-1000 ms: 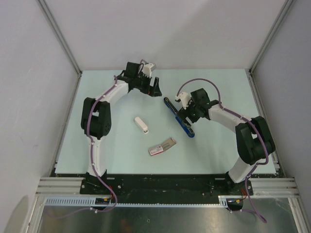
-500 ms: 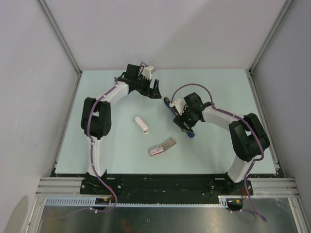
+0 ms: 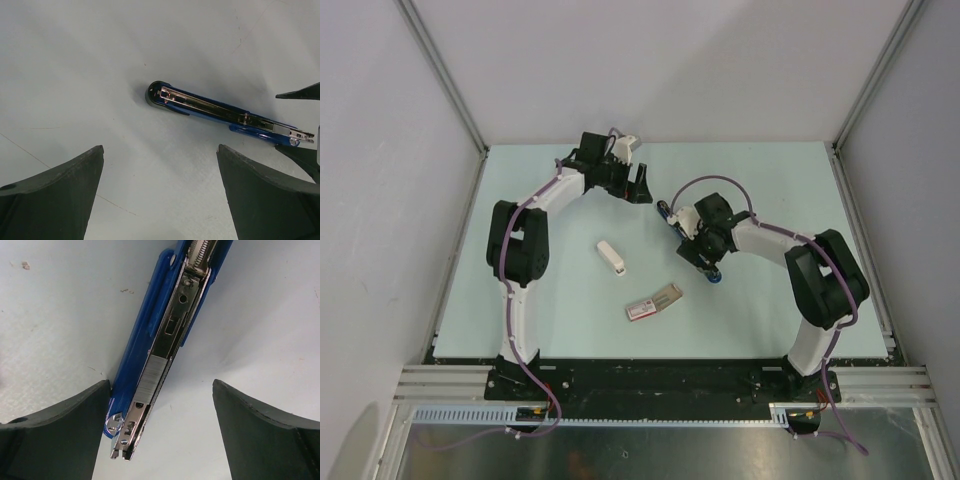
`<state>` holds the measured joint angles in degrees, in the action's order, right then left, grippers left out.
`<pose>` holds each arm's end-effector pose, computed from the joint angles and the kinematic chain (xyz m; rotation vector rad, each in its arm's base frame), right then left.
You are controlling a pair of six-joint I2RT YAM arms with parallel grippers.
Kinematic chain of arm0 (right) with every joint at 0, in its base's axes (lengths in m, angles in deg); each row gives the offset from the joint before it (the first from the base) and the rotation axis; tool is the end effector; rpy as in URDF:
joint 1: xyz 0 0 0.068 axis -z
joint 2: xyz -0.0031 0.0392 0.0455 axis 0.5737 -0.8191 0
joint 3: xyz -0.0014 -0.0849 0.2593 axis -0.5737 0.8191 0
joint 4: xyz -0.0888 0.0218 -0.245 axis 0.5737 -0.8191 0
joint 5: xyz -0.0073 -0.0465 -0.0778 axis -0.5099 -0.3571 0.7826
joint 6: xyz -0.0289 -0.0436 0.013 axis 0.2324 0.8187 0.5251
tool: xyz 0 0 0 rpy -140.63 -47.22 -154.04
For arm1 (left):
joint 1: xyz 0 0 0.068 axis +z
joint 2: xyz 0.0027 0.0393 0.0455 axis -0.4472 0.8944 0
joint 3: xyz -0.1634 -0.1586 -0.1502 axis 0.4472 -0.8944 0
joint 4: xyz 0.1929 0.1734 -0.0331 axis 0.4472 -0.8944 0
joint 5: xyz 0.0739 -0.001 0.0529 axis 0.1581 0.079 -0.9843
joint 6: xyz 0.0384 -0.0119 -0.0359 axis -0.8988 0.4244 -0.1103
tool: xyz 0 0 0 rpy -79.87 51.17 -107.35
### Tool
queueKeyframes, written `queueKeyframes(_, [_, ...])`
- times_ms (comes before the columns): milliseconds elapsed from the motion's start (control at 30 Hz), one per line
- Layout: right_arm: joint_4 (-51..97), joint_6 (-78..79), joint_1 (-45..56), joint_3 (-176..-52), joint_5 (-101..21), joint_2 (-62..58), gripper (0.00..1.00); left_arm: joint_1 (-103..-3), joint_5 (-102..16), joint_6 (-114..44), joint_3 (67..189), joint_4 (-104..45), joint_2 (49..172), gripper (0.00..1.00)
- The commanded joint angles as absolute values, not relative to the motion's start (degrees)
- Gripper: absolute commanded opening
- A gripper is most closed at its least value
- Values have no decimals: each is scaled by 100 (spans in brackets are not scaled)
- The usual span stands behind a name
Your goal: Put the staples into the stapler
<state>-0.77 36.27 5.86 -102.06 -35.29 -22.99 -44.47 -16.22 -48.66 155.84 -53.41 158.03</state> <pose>0.3082 0.1739 0.1684 -1.3125 2.3289 0.0660 0.4563 -0.1689 0.2180 0.7027 2.2293 -0.8571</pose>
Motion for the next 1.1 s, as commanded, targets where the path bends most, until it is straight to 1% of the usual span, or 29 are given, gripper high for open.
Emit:
queueKeyframes(0, [-10, 3744, 660, -10367, -3255, -2408, 87, -4424, -1442, -4692, 15751, -5262, 15723, 99])
queueKeyframes(533, [105, 3808, 726, -10365, -2840, -2500, 85, -4424, -1470, -4682, 15881, -5264, 15825, 100])
queueKeyframes(600, [59, 3813, 770, -10372, -3038, -2425, 84, -4428, -1460, -4682, 15899, -5266, 15843, 99])
queueKeyframes(700, [-81, 3820, 899, -10363, -3696, -2108, 82, -4438, -1469, -4682, 15924, -5268, 15899, 99])
queueKeyframes(933, [-403, 3869, 1394, -10365, -5027, -1679, 71, -4462, -1556, -4488, 16122, -5266, 16134, 99])
queueKeyframes(1067, [-507, 3937, 1395, -10372, -5283, -1741, 68, -4467, -1577, -4333, 16323, -5266, 16321, 99])
